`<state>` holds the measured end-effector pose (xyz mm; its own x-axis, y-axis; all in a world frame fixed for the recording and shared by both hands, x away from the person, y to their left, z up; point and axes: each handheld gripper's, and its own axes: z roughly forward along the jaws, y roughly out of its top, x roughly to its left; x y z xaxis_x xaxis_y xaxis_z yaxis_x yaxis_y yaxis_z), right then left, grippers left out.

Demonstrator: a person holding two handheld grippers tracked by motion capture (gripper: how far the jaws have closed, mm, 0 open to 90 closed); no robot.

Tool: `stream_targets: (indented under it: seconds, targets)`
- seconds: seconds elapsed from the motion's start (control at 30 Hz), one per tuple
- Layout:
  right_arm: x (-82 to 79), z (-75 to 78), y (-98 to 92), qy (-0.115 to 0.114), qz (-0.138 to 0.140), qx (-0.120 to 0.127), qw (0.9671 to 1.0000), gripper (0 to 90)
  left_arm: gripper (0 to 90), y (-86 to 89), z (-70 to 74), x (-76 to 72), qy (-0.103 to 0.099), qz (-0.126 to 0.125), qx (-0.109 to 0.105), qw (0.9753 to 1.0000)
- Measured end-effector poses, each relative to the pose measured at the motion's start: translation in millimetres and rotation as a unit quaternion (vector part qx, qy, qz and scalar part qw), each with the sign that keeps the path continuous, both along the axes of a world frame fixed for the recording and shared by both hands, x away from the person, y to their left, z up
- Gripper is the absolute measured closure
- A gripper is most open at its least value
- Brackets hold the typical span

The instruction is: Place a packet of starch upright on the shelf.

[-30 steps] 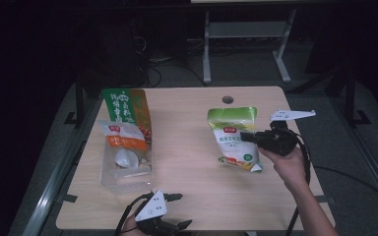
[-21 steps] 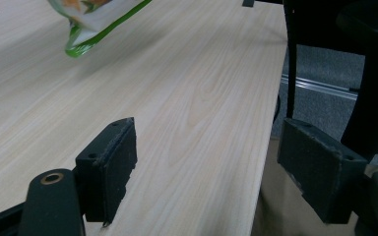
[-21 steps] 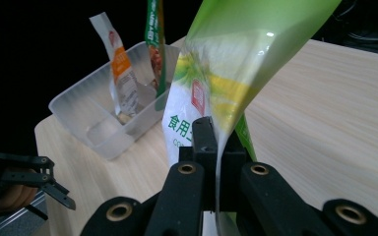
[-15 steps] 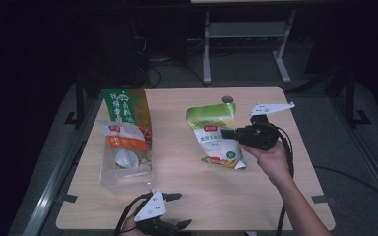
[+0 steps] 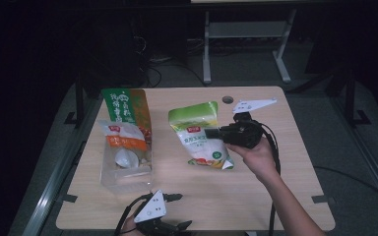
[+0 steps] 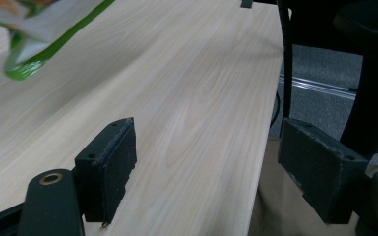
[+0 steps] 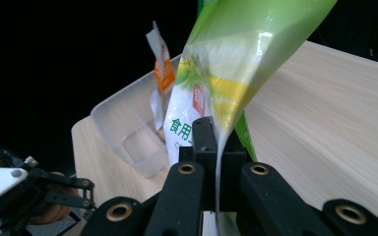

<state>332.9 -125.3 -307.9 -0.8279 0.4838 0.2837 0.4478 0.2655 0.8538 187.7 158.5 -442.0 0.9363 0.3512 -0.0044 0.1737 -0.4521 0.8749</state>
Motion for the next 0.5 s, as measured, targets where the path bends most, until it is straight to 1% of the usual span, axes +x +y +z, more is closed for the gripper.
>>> stream_targets:
  seconds: [0.1,0.17,0.27,0.4,0.47,0.5]
  targets:
    - [-0.8,2.8,8.6,-0.002,0.012,-0.003,0.9999,89.9,22.4,-0.1,0.1,-0.1,-0.001,-0.001,0.0,1.0]
    - [-1.3,4.2,13.9,-0.004,0.019,-0.003,0.9998,89.9,22.4,-0.1,0.1,0.5,-0.005,-0.002,0.002,1.0]
    - [-2.0,6.6,21.0,-0.004,0.027,-0.001,0.9996,89.9,22.4,-0.3,0.1,0.1,-0.005,-0.003,0.002,1.0]
    - [-2.7,10.5,29.5,-0.004,0.036,0.002,0.9993,89.9,22.4,-0.9,-0.1,-0.5,-0.001,-0.002,0.0,1.0]
    - [-2.6,12.2,34.1,-0.011,0.044,0.0,0.999,89.8,22.4,-1.0,-0.1,-0.7,-0.001,-0.002,-0.001,1.0]
    - [-3.0,13.5,36.4,-0.012,0.047,-0.002,0.9988,89.8,22.4,-1.1,-0.1,-0.9,-0.001,-0.002,-0.002,1.0]
